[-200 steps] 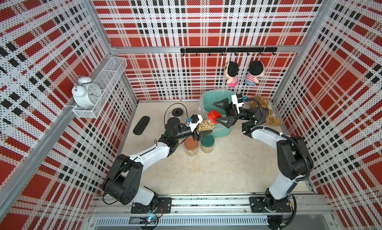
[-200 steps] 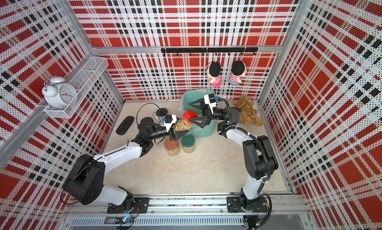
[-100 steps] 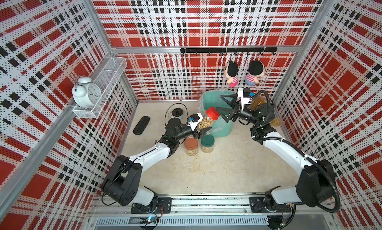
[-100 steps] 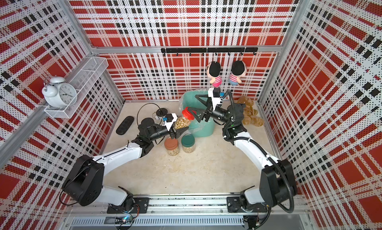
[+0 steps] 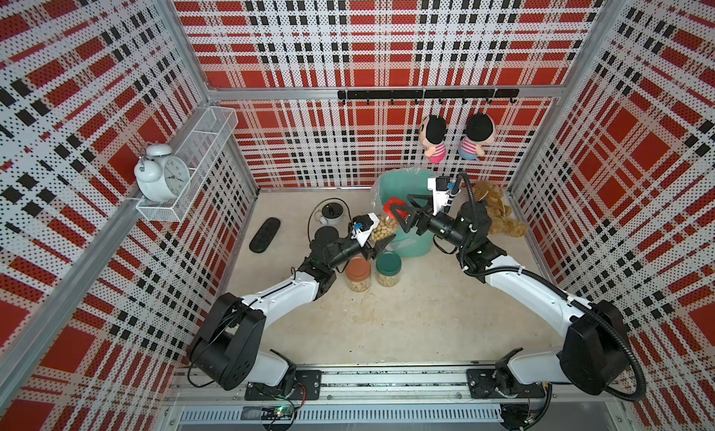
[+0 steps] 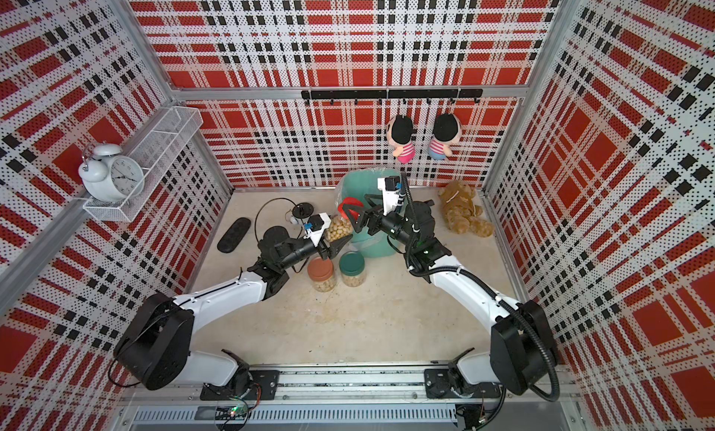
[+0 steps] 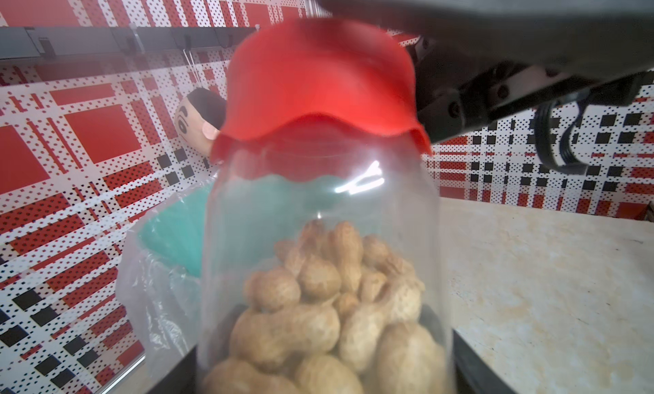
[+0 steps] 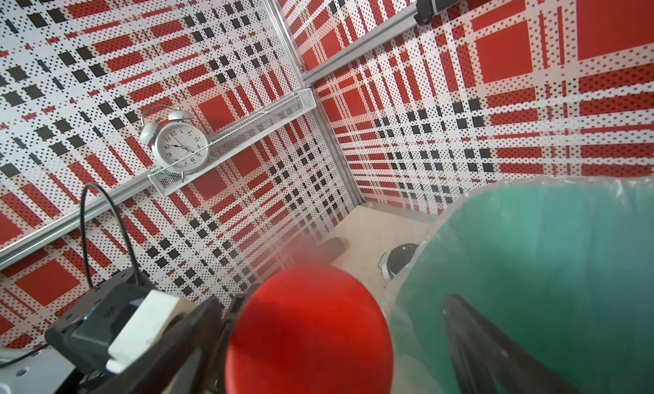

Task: Empty moldy peanuts from jars
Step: Unscrew the lid from the jar.

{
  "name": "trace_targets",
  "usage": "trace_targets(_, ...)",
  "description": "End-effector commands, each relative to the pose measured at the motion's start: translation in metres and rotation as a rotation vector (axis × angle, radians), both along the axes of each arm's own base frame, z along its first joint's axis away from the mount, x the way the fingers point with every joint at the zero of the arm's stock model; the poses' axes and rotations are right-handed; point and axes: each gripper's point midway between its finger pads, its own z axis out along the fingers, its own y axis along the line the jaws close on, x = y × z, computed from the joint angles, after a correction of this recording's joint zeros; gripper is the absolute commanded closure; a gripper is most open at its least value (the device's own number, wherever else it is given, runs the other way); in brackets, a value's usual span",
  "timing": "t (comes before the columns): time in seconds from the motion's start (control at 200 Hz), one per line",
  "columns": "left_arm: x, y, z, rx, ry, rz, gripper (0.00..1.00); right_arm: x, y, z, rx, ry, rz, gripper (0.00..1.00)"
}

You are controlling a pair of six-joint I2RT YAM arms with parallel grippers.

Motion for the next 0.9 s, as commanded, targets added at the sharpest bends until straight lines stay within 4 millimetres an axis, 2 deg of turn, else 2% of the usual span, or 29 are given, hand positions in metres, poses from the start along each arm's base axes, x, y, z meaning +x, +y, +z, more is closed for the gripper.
trace_targets(0.0,-0.005,0.003,0.021,-0.037,-0.073,0.012,1.00,0.000,0.007,-0.004,0.017,0.016,-0.006,0.00)
trace_targets(0.195,-0.004,0.002,0.020,-0.041,-0.071,0.009,1.00,-0.001,0.019,-0.013,0.045,0.071,0.033,0.00)
trace_targets(0.251,-0.004,0.002,0.020,-0.042,-0.069,0.010,1.00,-0.001,0.020,-0.014,0.053,0.078,0.042,0.03)
trace_targets(0.571,-0.003,0.002,0.018,-0.043,-0.065,0.012,1.00,-0.007,0.033,-0.008,0.105,0.097,0.140,0.38)
trace_targets(0.701,-0.003,0.003,0.014,-0.038,-0.058,0.007,1.00,-0.010,0.033,-0.005,0.113,0.087,0.152,0.55)
trace_targets(0.822,-0.005,0.003,0.009,-0.037,-0.042,-0.016,1.00,-0.014,0.031,0.000,0.095,0.051,0.151,0.66)
trace_targets(0.897,-0.006,0.004,0.007,-0.036,-0.034,-0.031,1.00,-0.016,0.030,0.002,0.068,0.014,0.152,0.69)
